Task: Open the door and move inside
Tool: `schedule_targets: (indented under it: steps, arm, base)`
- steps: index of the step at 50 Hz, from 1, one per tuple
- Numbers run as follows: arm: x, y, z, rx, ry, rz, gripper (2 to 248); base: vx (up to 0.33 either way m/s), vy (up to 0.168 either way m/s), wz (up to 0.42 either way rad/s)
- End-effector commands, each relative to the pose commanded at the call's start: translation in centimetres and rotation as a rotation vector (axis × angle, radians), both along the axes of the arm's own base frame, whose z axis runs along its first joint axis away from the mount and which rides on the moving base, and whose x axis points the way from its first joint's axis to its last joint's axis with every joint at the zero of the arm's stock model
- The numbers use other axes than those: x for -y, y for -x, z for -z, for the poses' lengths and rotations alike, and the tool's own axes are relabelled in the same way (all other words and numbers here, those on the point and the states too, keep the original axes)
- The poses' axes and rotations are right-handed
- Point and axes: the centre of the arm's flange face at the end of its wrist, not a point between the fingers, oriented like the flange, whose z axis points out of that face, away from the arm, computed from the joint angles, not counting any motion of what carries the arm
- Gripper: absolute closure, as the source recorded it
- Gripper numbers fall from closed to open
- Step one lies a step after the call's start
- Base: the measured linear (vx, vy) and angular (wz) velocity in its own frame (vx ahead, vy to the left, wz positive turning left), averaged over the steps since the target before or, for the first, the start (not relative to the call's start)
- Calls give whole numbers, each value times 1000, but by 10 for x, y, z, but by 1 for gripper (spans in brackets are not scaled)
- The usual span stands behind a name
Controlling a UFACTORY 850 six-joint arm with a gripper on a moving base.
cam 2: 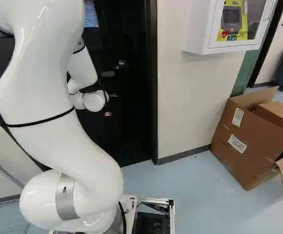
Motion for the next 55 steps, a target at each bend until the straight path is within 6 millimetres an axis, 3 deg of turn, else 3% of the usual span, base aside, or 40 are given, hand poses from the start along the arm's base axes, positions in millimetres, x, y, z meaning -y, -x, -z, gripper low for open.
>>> schedule_targets:
  steps: [27, 55]
  arm:
    - [22, 53, -1, -10, 3, 15, 3]
    - [24, 57, -1, -11, 3, 16, 3]
  base:
    - [0, 0, 0]
    - [0, 0, 0]
